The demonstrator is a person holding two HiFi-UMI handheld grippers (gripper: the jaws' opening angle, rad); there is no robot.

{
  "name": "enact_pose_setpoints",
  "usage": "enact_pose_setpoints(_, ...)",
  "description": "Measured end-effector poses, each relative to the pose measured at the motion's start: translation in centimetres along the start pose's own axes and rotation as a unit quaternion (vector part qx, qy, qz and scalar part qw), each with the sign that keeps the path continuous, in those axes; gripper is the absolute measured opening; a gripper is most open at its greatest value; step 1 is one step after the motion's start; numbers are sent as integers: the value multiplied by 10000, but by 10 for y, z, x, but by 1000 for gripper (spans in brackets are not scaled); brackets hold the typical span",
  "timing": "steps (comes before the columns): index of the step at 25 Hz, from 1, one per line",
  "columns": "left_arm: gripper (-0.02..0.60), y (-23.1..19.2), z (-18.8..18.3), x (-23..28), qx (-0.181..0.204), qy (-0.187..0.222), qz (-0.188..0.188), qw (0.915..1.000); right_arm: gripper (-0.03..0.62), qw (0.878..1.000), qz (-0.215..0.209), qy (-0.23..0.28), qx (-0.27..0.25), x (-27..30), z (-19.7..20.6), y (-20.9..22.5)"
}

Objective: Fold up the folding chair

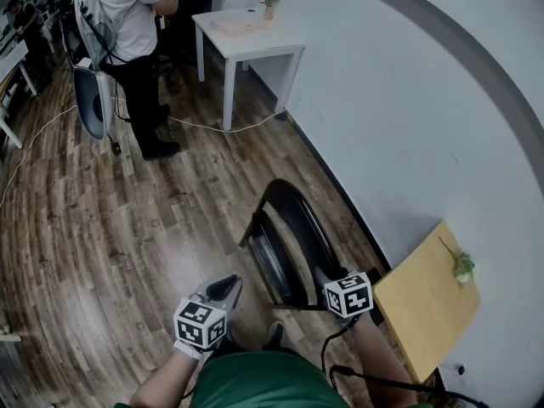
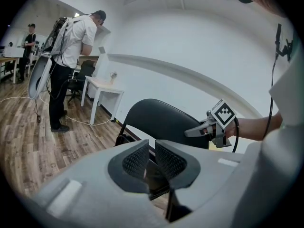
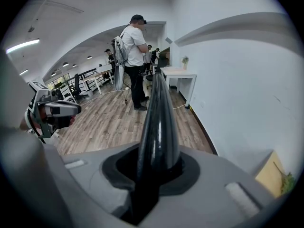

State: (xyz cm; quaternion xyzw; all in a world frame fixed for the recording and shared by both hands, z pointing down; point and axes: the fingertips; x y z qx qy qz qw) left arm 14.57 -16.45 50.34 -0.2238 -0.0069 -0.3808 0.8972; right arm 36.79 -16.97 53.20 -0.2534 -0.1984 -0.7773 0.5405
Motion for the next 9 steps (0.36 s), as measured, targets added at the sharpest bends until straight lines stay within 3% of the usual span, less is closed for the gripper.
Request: enact_pose_setpoints(9, 46, -10, -8, -2, 450, -36, 101, 9989, 82, 10000, 0, -23, -17, 4, -2, -7)
Point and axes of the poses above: the fingertips, and each gripper's own axes: x forward along the fingers, y to its right, z out of its underside, and after that the axes turned 15 degrees about y, right-handed
